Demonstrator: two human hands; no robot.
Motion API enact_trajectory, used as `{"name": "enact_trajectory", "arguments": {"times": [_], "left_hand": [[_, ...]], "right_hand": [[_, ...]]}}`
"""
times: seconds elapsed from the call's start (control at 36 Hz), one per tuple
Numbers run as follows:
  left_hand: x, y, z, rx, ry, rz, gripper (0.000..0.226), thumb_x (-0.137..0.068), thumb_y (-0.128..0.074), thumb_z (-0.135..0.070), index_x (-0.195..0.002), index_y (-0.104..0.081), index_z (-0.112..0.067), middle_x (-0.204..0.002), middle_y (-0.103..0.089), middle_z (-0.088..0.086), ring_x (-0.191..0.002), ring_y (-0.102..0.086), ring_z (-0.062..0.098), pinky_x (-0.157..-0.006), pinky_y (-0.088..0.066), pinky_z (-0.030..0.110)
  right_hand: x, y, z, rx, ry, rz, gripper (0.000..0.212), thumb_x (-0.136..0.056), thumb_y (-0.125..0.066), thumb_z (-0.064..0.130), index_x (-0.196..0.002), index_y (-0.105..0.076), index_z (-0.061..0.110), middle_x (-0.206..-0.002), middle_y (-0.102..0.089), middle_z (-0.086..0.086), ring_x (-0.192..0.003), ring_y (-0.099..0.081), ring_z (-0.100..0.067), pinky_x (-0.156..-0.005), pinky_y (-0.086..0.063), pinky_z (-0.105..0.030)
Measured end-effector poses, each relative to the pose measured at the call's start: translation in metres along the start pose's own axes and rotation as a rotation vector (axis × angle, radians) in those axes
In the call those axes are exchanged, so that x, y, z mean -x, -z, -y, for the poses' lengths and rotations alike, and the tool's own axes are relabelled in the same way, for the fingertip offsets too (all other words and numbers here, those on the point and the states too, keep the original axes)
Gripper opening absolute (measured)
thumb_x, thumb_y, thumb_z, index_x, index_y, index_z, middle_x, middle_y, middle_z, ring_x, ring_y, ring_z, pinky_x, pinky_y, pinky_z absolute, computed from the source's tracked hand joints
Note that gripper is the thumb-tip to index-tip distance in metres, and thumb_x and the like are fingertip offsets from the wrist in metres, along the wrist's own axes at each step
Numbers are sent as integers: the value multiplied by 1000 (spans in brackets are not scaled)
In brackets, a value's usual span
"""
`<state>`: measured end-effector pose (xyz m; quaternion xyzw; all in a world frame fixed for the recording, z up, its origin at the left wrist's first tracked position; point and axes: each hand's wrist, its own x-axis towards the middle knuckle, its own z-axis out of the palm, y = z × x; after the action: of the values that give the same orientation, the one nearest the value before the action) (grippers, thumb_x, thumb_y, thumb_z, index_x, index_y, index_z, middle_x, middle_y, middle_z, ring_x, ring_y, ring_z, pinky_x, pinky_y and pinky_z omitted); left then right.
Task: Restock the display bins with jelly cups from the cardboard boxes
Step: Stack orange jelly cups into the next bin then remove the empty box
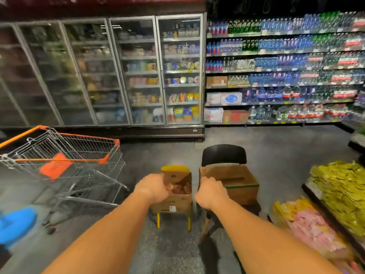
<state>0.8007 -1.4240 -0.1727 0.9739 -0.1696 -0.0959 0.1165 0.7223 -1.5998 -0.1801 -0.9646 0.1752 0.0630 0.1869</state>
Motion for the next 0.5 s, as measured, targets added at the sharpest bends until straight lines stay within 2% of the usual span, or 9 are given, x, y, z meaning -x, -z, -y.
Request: {"name": "enact_trajectory", "arguments": {"times": [0.11, 0.22, 0.33, 0.42, 0.5], "left_hand": [[-62, -17, 30, 9, 54, 28, 33, -92, -58, -49, -114, -65, -25, -119, -69, 6, -109, -64, 30, -85, -52, 36], [-141, -35, 62, 11, 87, 79, 25, -88, -60, -42, -107, -65, -26, -114, -71, 7, -104, -66, 30, -81, -52, 35], [-222, -52, 90, -6, 68, 115, 25, -91, -58, -42, -103, -67, -22, -113, -72, 10, -104, -66, 32, -81, -52, 36], [-275, -71, 111, -11, 91, 204, 26, -90, -57, -41, -104, -67, -21, -112, -71, 7, -103, -67, 30, -79, -52, 34], [-326, -84, 129, -6, 109, 266, 34, -84, -59, -32, -117, -63, -26, -118, -66, 5, -107, -64, 28, -90, -54, 37]], "right_hand": [[-74, -29, 14, -2, -20, 61, 47, -95, -53, 41, -134, -46, 16, -135, -51, -13, -125, -47, -36, -99, -46, -46], [-152, -56, 35, -8, -11, 85, 48, -94, -53, 42, -133, -48, 15, -134, -52, -12, -126, -50, -35, -100, -46, -43], [-240, -99, 47, -8, -60, 130, 55, -89, -36, 55, -129, -49, 20, -133, -52, -8, -126, -49, -34, -103, -44, -46], [-289, -114, 51, -23, -118, 200, 51, -91, -42, 45, -132, -47, 16, -133, -50, -10, -126, -49, -36, -103, -45, -46], [-328, -121, 53, -89, -188, 243, 44, -90, -50, 25, -133, -46, 18, -134, -50, -8, -124, -48, -32, -103, -44, -43]]}}
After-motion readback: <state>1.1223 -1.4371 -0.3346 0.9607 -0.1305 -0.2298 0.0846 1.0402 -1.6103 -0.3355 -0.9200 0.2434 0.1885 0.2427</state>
